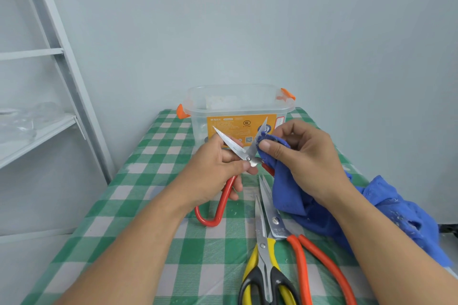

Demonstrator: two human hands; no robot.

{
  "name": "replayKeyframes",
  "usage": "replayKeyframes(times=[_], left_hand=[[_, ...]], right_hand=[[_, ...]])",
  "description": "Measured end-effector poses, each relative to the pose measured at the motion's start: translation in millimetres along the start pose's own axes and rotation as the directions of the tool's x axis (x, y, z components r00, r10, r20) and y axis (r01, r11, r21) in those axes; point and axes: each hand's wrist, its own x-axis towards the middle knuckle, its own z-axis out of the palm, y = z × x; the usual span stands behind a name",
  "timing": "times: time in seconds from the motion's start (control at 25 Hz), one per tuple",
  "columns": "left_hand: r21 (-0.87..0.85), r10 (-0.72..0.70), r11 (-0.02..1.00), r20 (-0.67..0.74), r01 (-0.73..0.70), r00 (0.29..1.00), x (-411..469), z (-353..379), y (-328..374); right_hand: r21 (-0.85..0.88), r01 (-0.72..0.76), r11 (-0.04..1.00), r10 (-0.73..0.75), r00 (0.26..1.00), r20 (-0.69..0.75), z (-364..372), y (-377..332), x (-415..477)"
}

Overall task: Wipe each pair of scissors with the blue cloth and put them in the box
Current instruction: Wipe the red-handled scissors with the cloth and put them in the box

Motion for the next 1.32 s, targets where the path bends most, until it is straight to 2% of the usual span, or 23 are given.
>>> replayKeyframes(times=[0.16, 0.52, 0.6, 0.72, 0.8, 0.88, 0.96, 1.04, 1.2, 1.32], left_hand=[[0.036, -0.005, 0.999, -0.027, 0.006, 1.0, -1, 0, 1], [0.069, 0.015, 0.998, -0.049, -0.012, 0.999, -2, 1, 5], [0.069, 0.015, 0.998, -0.053, -0.011, 0.999, -3, 2, 6], [0.053, 0.009, 0.999, -0.06, -0.005, 0.998, -3, 3, 6], [0.05, 0.006, 0.999, -0.066, -0.003, 0.998, -2, 4, 5], [0.062, 0.025, 0.998, -0.069, -0.021, 0.997, -1, 4, 3], [0.083, 0.055, 0.995, -0.07, -0.049, 0.996, -1, 5, 2], [0.104, 0.073, 0.992, -0.066, -0.066, 0.995, 0, 6, 1], [0.121, 0.084, 0.99, -0.057, -0.076, 0.995, -1, 7, 0], [0.098, 0.08, 0.992, -0.045, -0.075, 0.996, -1, 11, 0]], right_hand=[[-0.036, 0.0, 0.999, -0.001, 1.0, -0.025, -2, 3, 3], [0.047, -0.008, 0.999, 0.022, 0.955, -0.295, -7, 5, 9], [0.122, 0.012, 0.993, 0.032, 0.936, -0.35, -9, 1, 9], [0.203, 0.009, 0.979, 0.042, 0.968, -0.248, -5, -5, 4], [0.101, -0.025, 0.995, 0.037, 0.992, -0.117, 0, -6, 2], [-0.068, -0.02, 0.997, 0.016, 0.998, -0.054, 5, -2, 1], [-0.165, -0.03, 0.986, 0.022, 0.998, -0.054, 8, 2, 2], [-0.166, -0.103, 0.981, 0.095, 0.994, -0.058, 8, 3, 4], [-0.146, -0.22, 0.964, 0.228, 0.973, 0.039, 9, 0, 6], [-0.167, -0.206, 0.964, 0.2, 0.979, -0.049, 8, 3, 5]])
